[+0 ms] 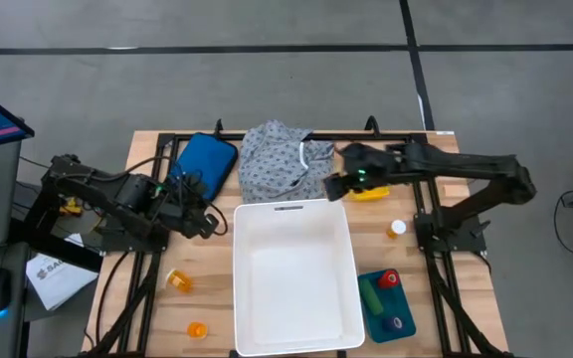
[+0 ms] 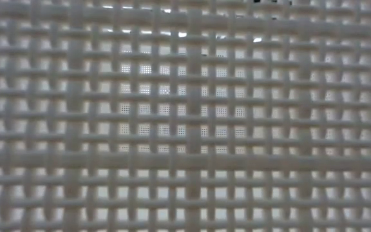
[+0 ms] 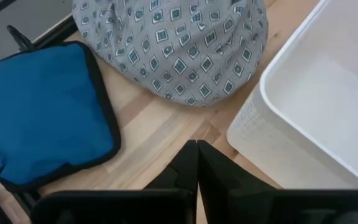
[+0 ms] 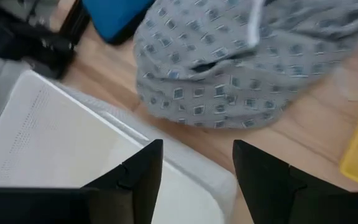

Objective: Pick & place medical supplies in basket/bin
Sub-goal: Adjust the white laundry bin, then put the bottom left orange pill bottle into the yellow bin

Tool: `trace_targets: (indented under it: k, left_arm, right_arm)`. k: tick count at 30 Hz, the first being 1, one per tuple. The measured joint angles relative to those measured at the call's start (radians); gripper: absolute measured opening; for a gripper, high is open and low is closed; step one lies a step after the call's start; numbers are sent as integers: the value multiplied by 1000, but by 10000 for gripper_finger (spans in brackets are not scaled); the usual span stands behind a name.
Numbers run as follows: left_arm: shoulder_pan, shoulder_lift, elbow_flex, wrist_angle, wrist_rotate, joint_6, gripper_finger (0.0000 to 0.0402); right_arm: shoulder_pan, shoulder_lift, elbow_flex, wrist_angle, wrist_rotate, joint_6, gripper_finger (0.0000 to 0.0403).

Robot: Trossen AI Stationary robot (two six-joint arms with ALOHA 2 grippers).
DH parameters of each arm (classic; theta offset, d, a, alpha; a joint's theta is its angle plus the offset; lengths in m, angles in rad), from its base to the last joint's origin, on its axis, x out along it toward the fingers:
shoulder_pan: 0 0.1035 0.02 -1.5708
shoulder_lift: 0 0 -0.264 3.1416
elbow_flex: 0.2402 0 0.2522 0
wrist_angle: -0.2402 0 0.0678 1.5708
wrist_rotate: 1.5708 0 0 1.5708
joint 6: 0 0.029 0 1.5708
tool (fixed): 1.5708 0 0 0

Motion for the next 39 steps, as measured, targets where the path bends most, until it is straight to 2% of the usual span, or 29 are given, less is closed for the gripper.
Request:
trace_targets:
  k: [7,14,18,22,26,33,35,39]
  left_arm:
    - [-1,-2,0,2,-10,0,0]
    - [-1,-2,0,3,-9,0,0]
    - [-1,-1,0,5,-16,5,0]
    - [-1,-1,0,8,-34,7,0]
    - [-1,-1,0,13,-39,7,0]
    - [-1,-1,0,-25,-43,-10,0]
    - [-1,-1,0,-59,-14,-24,0]
    - [-18,-1,0,-108,133,16,6]
  right_arm:
    - [-67,138,-1,20,-139,-95,191]
    - [-45,149,0,-66,-167,-107,191]
    - [-24,121,0,-121,-164,-102,191]
    - [-21,97,0,-98,-118,-86,191]
    - [-65,57,0,-87,-65,-73,191]
    - [-123,-89,0,-129,-42,-73,191]
    - [-128,-127,0,-154,-38,-73,191]
    - [-119,-181,0,-174,-34,-46,191]
